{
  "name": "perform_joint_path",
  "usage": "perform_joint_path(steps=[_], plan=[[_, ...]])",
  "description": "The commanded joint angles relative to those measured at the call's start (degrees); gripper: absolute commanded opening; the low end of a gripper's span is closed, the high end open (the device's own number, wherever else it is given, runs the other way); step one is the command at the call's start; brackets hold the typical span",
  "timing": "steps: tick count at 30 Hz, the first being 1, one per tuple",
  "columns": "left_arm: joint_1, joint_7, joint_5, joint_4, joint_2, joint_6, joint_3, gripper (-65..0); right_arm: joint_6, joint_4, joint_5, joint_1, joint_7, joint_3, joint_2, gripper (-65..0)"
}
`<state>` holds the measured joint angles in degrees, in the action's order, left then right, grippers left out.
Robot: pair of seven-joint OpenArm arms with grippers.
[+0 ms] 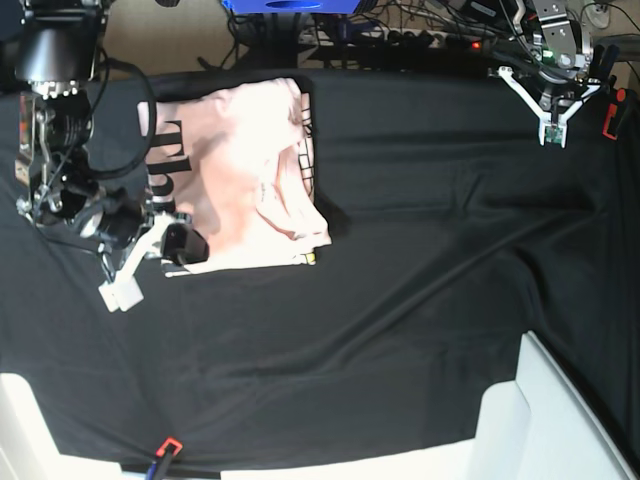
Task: Fold the T-shirt properly
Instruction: 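Press and smooth the folded shirt edge with the right gripper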
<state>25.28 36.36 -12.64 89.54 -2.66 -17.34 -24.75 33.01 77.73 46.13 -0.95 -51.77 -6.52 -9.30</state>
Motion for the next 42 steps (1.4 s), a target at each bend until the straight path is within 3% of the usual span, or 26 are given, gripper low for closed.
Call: perform_joint_path(steps=[1, 9, 13, 18, 23, 27, 31, 35, 42], plan=[[0.44, -0.71, -0.15, 0.79, -0.55, 0.6, -0.35, -64.0, 0.7, -0.42, 1.04, -1.82, 1.17, -0.2, -0.41, -56.7], [0.52, -0.71, -0.15, 0.79, -0.55, 0.6, -0.35, -64.0, 0.96, -13.6, 0.77, -7.44, 1.88, -0.11, -0.59, -56.6], [0.61, -0.71, -0.15, 0.7, -0.55, 0.6, -0.35, -64.0, 6.24, -20.28, 0.77, -8.85, 5.75, 2.52, -2.52, -56.6], [0.35, -0.71, -0.15, -1.41, -0.64, 0.6, -0.43, -64.0, 6.99, -26.17, 0.86, -9.64, 10.32, 7.71, -4.02, -56.6], [0.35, -0.71, -0.15, -1.67, -0.64, 0.6, -0.43, -64.0, 6.99, -24.77, 1.3, -9.64, 8.91, 7.36, -4.55, -56.7], [0.35, -0.71, -0.15, -1.49, -0.64, 0.6, -0.43, -64.0, 6.99, -14.66, 1.39, -7.44, 4.6, 6.83, -4.63, -56.7], [0.35, -0.71, -0.15, -1.49, -0.64, 0.6, -0.43, -64.0, 6.85, -2.96, 1.48, -2.26, -1.29, -2.31, -2.52, -56.7], [0.09, -0.71, -0.15, -1.58, -0.64, 0.6, -0.43, -64.0, 6.99, -3.14, 1.21, 0.73, -4.28, -8.55, -1.38, -56.7], [-0.09, -0.71, -0.15, -1.58, -0.64, 0.6, 0.01, -64.0, 6.99, -3.84, 0.95, 3.81, -4.19, -8.73, -1.47, -56.7]])
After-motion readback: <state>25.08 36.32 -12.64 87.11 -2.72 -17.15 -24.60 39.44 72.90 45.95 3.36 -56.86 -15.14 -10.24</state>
